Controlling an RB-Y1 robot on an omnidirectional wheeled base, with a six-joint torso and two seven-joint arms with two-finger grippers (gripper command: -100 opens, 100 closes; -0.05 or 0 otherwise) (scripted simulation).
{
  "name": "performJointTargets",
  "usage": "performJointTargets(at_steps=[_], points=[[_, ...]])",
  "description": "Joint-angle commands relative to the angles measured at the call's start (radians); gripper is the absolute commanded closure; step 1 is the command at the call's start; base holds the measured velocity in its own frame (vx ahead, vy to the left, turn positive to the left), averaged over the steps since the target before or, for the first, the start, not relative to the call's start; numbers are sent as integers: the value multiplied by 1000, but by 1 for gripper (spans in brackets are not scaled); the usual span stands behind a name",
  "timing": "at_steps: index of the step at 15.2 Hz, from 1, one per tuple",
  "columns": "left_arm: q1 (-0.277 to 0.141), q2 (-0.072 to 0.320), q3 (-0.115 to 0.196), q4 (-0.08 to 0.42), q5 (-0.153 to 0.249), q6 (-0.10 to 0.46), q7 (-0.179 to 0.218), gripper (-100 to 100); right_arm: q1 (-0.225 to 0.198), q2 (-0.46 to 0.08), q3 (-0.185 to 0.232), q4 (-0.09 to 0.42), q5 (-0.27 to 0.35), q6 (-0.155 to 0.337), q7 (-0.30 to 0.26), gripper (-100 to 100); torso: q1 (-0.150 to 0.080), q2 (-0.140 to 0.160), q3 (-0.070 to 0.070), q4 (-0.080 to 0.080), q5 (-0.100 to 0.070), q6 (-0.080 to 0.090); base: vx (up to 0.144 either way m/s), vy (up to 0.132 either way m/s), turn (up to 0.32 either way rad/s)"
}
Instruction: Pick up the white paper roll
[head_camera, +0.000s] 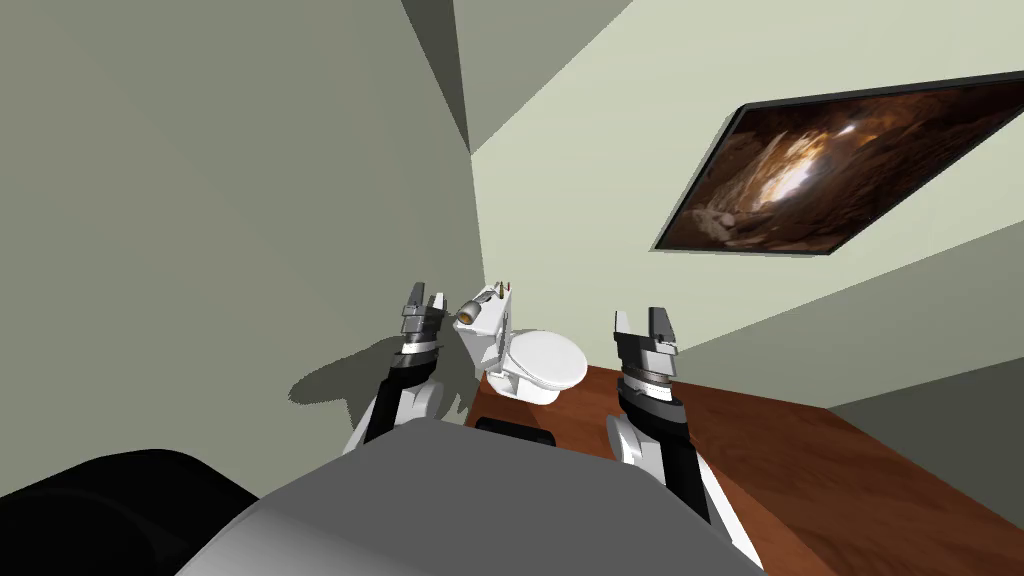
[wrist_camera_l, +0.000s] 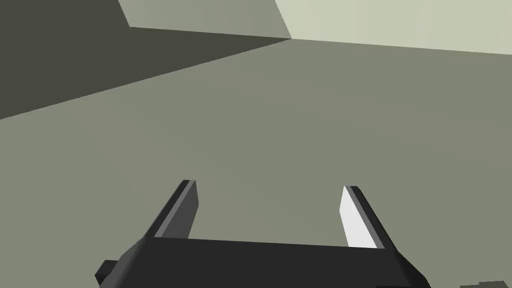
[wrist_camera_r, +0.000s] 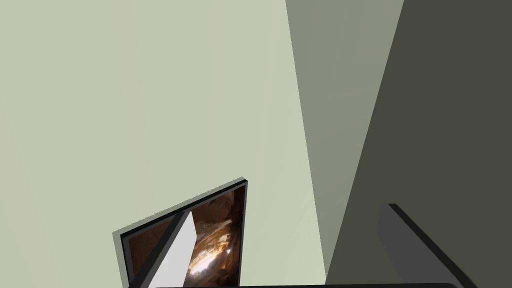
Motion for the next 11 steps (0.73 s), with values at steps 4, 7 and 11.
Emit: performJointTargets(at_steps=[4,7,11], points=[[-17,97,-3,9,-10,55,5,-100,0,0,0,0,0,0,0,0,-1,1,0,0,0,0,-9,-15,57],[-36,151,-6,20,-21,119,11,-100,0,0,0,0,0,0,0,0,-2,2,1,0,0,0,-29,-37,110],[-51,175,-9,30,-29,171,16,-100,0,0,0,0,0,0,0,0,-2,2,1,0,0,0,-30,-30,66]])
